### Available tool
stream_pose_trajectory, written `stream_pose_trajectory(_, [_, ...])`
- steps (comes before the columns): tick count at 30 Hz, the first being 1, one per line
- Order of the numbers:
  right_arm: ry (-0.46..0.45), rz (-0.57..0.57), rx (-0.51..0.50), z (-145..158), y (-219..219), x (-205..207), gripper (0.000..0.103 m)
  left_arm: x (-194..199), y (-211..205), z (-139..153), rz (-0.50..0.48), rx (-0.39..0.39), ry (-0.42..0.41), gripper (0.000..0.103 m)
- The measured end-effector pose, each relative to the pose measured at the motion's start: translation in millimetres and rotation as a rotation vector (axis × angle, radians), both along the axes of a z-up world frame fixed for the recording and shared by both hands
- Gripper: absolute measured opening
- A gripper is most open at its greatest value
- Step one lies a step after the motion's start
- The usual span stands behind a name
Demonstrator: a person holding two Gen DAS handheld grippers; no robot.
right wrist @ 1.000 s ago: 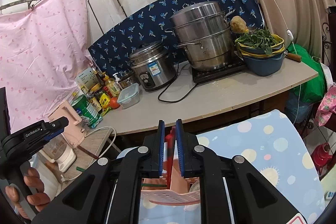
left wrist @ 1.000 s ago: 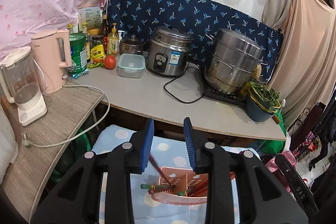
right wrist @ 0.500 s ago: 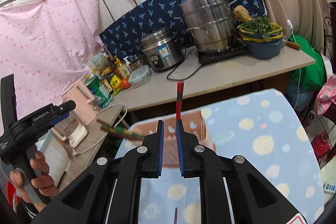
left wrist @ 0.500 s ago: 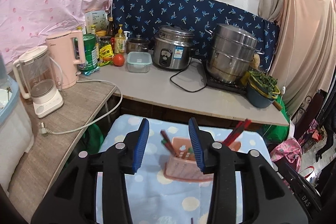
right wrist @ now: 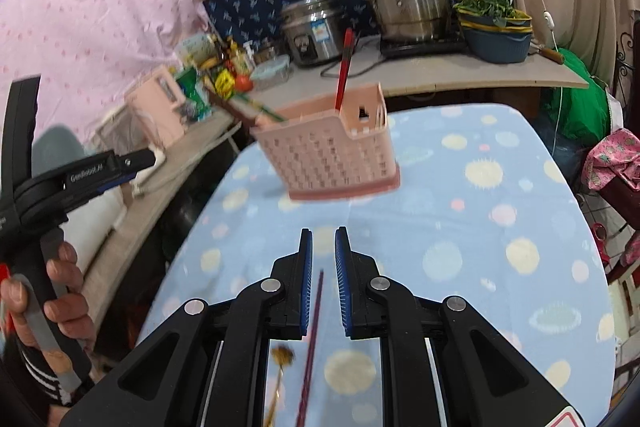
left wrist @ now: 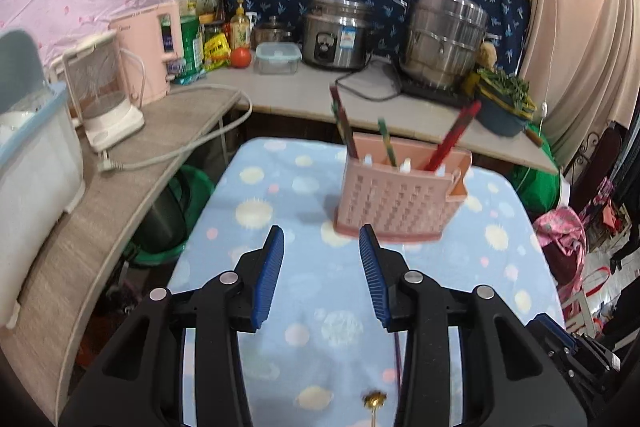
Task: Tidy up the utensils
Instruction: 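Move both tools back down toward the last chopstick and the gold spoon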
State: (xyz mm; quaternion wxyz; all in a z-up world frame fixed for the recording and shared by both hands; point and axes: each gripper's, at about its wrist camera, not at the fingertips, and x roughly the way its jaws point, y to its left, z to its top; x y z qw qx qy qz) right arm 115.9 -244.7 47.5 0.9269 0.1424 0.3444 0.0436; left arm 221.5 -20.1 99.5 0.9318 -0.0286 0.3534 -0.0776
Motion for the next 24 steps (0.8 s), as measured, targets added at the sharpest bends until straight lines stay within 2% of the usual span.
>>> stream_pose_trajectory(12, [0.176,0.046,-0.023,-77,26,-51,0.014,-51,-4,-78,-0.040,0.070,0.139,0.037])
stream_pose_trajectory(24, [0.257,0.112,-0.017,-109,54,-72,0.014,-87,-8,-133,-0.073,0.108,0.268,0.038])
